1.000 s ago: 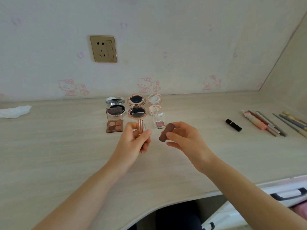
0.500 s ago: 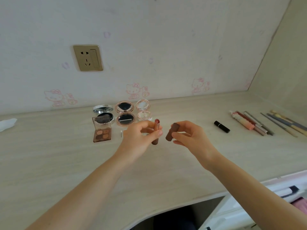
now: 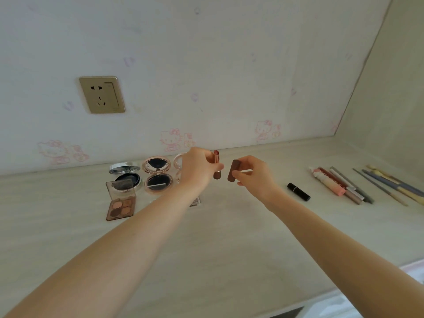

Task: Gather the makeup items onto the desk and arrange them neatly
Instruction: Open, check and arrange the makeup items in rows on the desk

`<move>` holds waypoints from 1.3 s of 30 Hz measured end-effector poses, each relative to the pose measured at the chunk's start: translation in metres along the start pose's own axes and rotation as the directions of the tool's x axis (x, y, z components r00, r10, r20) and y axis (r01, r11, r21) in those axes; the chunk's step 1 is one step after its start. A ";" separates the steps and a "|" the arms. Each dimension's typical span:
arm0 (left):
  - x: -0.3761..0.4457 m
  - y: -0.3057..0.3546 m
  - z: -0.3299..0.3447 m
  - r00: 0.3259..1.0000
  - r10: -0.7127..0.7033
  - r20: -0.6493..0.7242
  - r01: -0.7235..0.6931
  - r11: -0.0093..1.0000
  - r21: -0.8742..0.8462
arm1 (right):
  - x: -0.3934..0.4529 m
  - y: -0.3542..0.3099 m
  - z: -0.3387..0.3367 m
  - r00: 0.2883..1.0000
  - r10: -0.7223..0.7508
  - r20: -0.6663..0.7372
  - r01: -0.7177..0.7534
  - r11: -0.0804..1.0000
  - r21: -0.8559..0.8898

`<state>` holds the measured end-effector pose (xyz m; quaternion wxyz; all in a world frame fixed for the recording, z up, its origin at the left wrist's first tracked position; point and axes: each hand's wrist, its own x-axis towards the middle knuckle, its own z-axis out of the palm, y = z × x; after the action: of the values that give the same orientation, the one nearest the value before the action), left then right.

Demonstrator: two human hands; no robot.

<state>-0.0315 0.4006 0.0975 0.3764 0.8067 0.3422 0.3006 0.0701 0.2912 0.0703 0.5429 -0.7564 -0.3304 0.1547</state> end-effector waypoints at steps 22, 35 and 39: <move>0.043 -0.031 0.024 0.996 -0.081 -0.039 0.087 0.975 0.206 | 0.055 0.019 0.041 0.999 -0.021 0.045 0.030 0.974 -0.223; 0.049 -0.033 0.027 0.994 -0.110 -0.019 0.111 0.984 0.141 | 0.068 0.026 0.055 0.997 -0.051 0.065 0.067 0.956 -0.286; 0.046 -0.031 0.026 0.994 -0.106 -0.015 0.107 0.983 0.152 | 0.067 0.026 0.054 0.996 -0.052 0.071 0.068 0.964 -0.256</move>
<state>0.0046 0.4413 0.0690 0.3277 0.8128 0.4081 0.2557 0.0963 0.3698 0.0347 0.4333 -0.8051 -0.3875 0.1176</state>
